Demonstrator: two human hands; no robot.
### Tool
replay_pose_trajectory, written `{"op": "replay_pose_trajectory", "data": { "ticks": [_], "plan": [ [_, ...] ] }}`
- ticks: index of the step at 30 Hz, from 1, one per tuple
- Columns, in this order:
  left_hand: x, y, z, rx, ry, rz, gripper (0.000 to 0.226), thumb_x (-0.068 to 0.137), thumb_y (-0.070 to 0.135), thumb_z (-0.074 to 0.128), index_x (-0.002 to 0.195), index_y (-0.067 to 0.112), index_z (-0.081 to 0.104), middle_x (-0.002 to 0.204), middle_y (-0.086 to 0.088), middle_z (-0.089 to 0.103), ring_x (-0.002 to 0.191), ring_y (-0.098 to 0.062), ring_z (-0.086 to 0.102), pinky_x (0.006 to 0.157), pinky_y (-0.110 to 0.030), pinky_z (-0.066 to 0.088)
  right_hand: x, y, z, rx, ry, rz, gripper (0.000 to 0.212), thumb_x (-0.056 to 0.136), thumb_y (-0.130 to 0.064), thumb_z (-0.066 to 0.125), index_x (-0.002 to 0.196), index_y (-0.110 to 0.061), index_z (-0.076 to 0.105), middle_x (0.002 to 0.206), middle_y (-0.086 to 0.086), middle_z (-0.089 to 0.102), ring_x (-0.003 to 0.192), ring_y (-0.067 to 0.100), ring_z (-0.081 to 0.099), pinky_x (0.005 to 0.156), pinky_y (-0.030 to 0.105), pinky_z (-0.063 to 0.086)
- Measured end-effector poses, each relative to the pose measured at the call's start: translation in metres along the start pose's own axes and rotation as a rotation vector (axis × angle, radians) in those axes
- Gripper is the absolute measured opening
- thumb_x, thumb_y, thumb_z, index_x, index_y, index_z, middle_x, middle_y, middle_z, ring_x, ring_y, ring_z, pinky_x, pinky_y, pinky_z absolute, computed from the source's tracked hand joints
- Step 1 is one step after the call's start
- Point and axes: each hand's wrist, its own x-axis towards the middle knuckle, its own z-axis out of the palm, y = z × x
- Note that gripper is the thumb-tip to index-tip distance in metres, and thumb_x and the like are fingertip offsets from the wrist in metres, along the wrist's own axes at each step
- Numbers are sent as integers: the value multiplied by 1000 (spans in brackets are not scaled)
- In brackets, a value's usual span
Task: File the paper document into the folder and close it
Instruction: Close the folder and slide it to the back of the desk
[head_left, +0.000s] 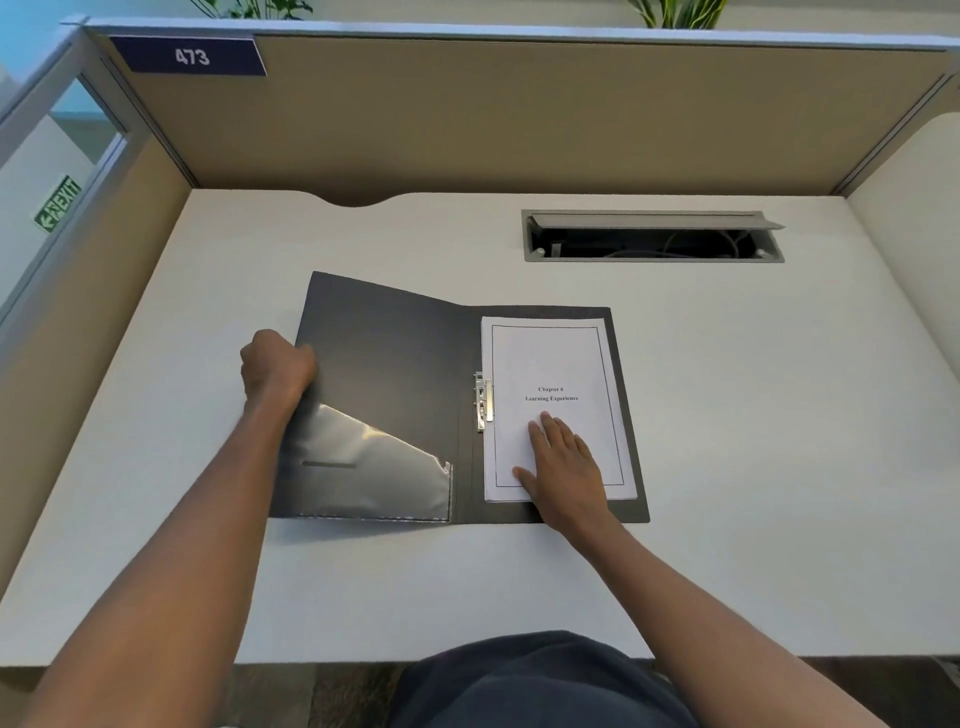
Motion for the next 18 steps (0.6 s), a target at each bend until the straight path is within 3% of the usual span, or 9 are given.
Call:
{"op": "replay_pose_trajectory", "data": {
  "ticks": [6,9,14,18],
  "plan": [
    [-29,43,-31,-43,-3,136,14,83,14,63,86,4,72,93,-20,73,90,-44,70,79,-45,59,-14,20,5,-6,5,-8,69,106,-48,34,162,-17,9,172,5,0,160,24,2,130,42,10],
    [-49,68,-40,-158,-108,234,15,85,18,64,79,6,72,85,-15,73,80,-39,73,77,-46,64,-14,18,-10,25,-52,9,70,104,-51,38,161,-18,13,172,6,5,159,26,6,129,43,12],
    [-89,115,-37,-256,-362,294,26,99,21,59,89,-1,70,92,-16,74,75,-29,75,51,-28,59,-9,-33,-89,557,155,-15,70,99,-60,43,158,-25,26,161,-3,37,144,18,42,113,42,44],
    [-123,146,-27,-283,-491,327,29,102,29,60,94,3,70,92,-13,76,68,-27,78,58,-33,62,-6,-83,-155,823,199,-110,77,93,-65,48,157,-29,24,157,-1,45,137,19,51,109,43,49]
  ]
}}
